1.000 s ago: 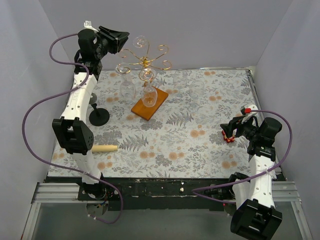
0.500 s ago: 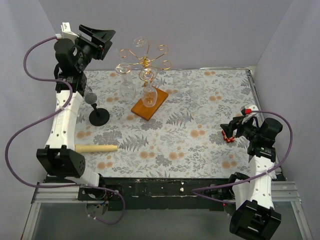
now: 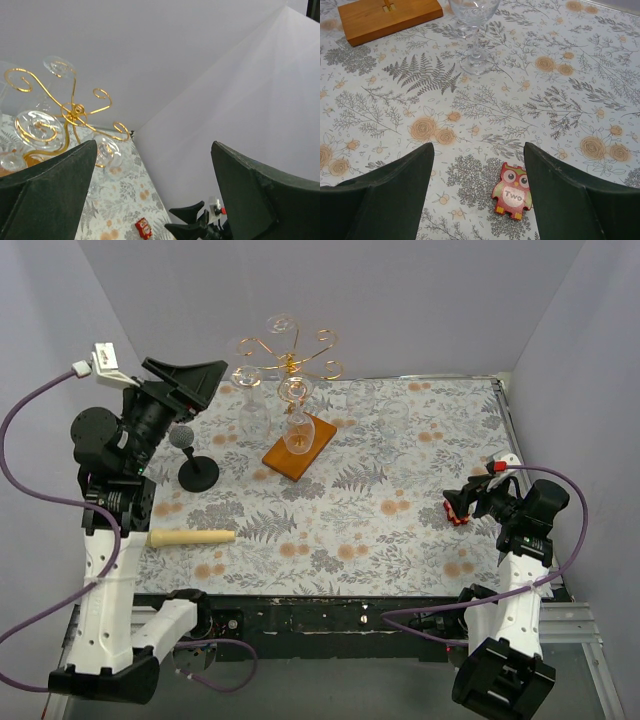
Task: Place the wine glass upside down on the wine glass rack
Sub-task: Turn the wine glass upside down at the wine rack, then pick up the wine glass at the center of the board.
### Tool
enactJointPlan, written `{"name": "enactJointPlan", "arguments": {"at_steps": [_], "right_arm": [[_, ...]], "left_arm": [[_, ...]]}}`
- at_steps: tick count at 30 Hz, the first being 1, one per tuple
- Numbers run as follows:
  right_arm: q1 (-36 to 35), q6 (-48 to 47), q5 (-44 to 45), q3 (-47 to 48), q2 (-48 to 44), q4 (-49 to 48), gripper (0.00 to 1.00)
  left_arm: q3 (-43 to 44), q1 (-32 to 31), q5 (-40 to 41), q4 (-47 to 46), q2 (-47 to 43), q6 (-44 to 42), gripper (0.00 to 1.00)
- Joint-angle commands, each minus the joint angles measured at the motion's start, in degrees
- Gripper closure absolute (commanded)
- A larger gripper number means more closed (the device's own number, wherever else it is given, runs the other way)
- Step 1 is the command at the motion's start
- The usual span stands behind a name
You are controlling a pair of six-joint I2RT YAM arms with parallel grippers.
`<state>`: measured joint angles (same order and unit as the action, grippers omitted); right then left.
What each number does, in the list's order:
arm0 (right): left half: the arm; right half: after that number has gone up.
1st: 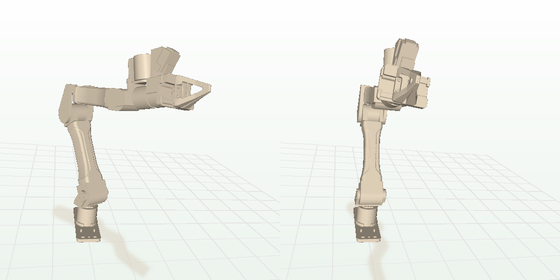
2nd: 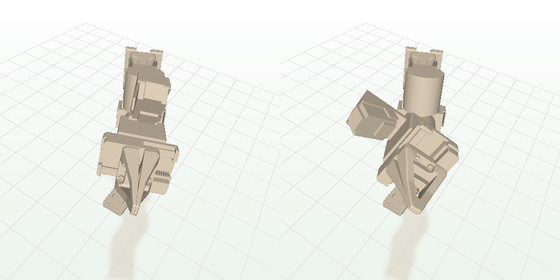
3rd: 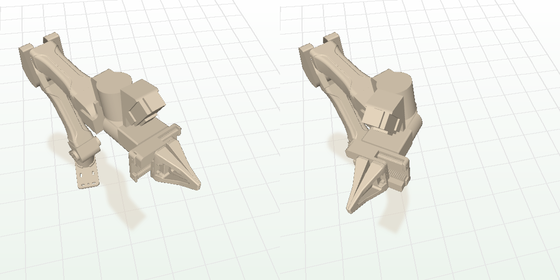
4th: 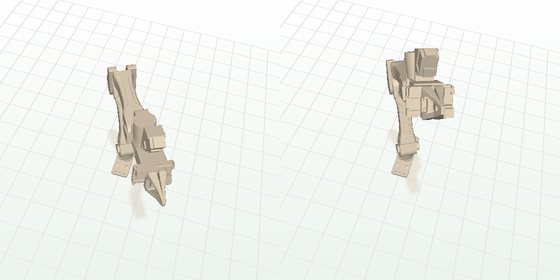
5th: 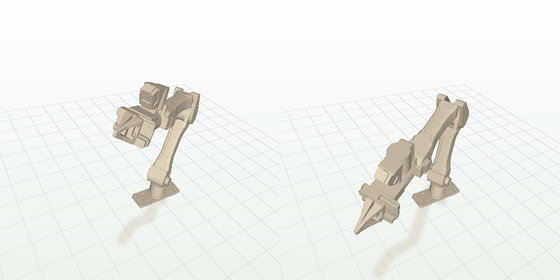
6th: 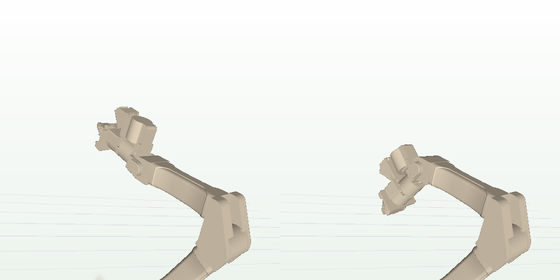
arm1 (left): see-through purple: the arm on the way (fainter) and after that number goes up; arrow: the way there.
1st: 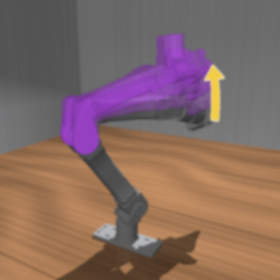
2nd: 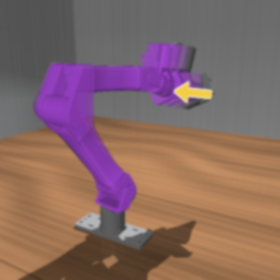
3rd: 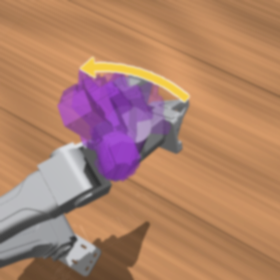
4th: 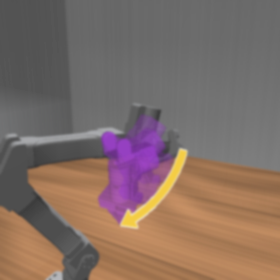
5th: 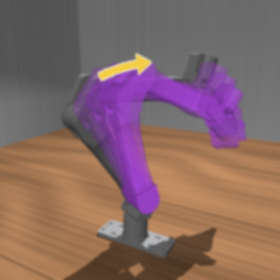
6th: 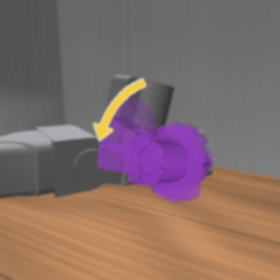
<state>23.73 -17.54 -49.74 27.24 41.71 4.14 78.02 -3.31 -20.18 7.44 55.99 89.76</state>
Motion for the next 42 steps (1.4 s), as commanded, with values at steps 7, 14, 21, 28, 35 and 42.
{"name": "enactJointPlan", "arguments": {"at_steps": [7, 14, 21, 28, 35, 42], "right_arm": [[0.88, -2.84, -3.26, 0.61, 0.21, 2.53, 0.2], [0.88, -9.0, -4.05, 4.04, 1.17, 11.84, 0.2], [0.88, -14.89, -3.96, 8.78, 1.18, 18.44, 0.2], [0.88, -20.42, -5.54, 12.04, 1.79, 22.83, 0.2], [0.88, -29.11, -9.23, 15.55, 4.86, 29.86, 0.2], [0.01, -36.5, -10.65, 22.05, 10.48, 38.21, 0.2]], "left_arm": [[-9.37, -10.48, 6.03, 10.48, -14.14, -16.71, 0.02], [-17.45, -12.95, 4.63, 13.39, -21.17, -19.88, 0.02], [-24.92, -13.04, 1.03, 11.81, -25.83, -20.06, 0.02], [-28.8, -13.3, 0.85, 11.54, -27.33, -19.88, 0.02], [-32.31, -13.21, -1.17, 8.91, -27.68, -18.3, 0.02], [-35.13, -13.21, -1.96, 7.68, -27.6, -16.9, 0.02]]}}
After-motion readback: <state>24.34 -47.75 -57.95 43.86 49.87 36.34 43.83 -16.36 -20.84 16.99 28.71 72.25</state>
